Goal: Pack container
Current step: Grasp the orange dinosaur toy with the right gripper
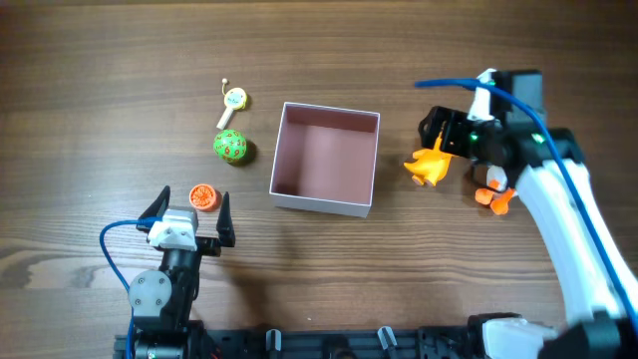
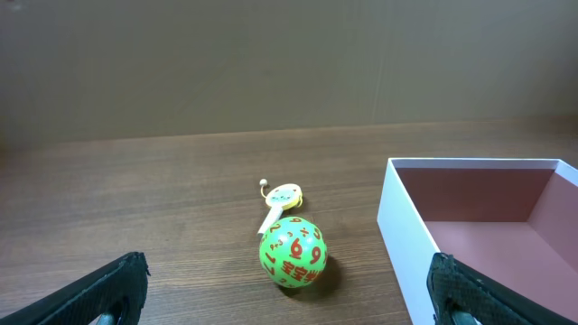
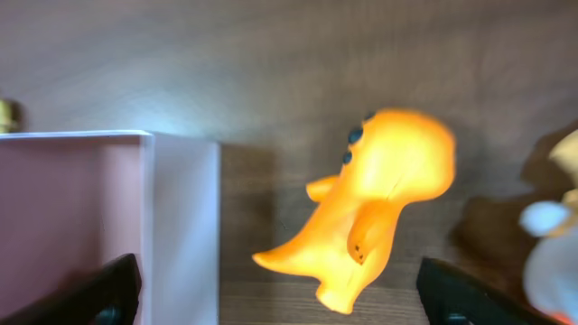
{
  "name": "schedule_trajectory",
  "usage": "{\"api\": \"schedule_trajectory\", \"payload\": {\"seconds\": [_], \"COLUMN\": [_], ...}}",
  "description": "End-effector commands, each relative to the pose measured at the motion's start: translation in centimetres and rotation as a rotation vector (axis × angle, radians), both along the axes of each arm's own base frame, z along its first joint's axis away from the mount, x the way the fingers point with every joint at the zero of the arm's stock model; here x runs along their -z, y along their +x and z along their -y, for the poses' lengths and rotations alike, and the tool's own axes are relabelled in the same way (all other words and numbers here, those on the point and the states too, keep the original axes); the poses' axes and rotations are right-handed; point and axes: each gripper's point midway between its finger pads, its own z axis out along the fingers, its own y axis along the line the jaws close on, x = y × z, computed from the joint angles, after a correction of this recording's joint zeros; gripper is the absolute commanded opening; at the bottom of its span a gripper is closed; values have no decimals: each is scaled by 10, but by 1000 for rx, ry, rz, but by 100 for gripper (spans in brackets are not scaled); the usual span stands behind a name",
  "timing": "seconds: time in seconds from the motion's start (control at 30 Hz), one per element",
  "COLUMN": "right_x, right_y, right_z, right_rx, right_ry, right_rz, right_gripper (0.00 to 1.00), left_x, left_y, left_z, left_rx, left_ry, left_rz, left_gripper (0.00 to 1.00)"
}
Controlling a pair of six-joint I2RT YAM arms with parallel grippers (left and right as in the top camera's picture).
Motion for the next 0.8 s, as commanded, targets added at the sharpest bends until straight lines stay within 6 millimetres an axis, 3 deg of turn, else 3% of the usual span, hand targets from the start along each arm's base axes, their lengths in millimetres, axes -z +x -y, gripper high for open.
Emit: {"api": "schedule_trajectory", "payload": {"seconds": [0.0,0.1,0.33,0.63,0.77], "right_x": [38,60,65,72,84], "right_y": [4,4,-6,1,0], "right_z": [1,16,38,36,33], "right_rx": [111,225,285,279,272], "right_ry": [39,-16,-134,-123,-115], "right_rz": [-137,-194,-227,-213,-243], "right_gripper": [80,75,77,82,81], "left_x": [2,2,2,2,2], "left_y": [0,0,0,0,0], "left_z": [1,1,1,1,1], "left_rx": [4,4,4,4,4], "left_ry": [19,19,19,19,19], "left_rz": [2,2,2,2,2], "left_gripper": [100,100,100,100,100]}}
